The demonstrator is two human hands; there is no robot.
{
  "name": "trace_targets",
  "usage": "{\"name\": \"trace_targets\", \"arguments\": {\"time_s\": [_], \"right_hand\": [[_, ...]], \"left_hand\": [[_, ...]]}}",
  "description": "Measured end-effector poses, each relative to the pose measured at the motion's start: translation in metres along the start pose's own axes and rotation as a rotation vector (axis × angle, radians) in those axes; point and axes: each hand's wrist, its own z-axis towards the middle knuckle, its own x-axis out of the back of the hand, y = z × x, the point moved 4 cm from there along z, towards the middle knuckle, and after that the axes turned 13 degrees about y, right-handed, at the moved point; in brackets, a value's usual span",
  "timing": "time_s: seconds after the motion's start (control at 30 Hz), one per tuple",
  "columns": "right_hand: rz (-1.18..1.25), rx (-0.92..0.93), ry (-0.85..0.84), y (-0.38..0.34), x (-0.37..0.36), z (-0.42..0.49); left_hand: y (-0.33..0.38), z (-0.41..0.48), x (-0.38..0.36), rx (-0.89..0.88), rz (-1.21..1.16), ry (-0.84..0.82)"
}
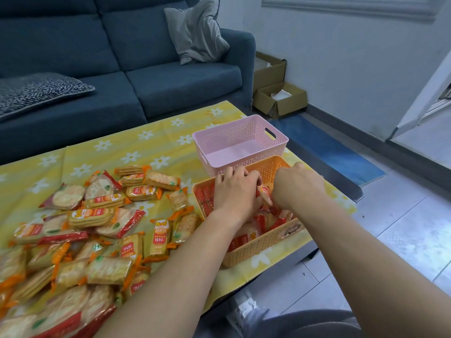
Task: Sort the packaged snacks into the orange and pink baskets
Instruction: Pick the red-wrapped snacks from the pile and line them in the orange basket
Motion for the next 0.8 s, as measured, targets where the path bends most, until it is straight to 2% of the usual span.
{"name": "trace_targets", "arguments": {"time_s": [0.13,0.27,0.33,0.43,0.53,0.67,0.8], "right_hand": [[0.147,-0.069,-0.03,0.011,-0.009,0.006],[0.196,-0.03,-0.053,0.011,-0.012,0.008],[0.23,-0.059,-0.011,0.02,-0.009,0.014],[0.425,-0.161,0.08,0.041,0.006,0.023],[0.533,-0.105,0.026,0.049,0.015,0.02],[0.504,-0.052,0.084,0.055,0.011,0.022],[0.575,-0.054,0.098,0.055,0.003,0.026]], "left_hand": [[-0.001,-0.001,-0.001,0.005,-0.012,-0.003],[-0.001,-0.001,-0.001,0.014,-0.029,-0.007],[-0.002,-0.001,-0.001,0.018,-0.04,-0.011],[-0.003,-0.001,-0.001,0.026,-0.053,-0.018],[-0.003,-0.001,-0.001,0.025,-0.046,-0.019],[-0.004,0.0,-0.002,0.036,-0.052,-0.021],[-0.004,0.0,-0.002,0.042,-0.054,-0.026]]}}
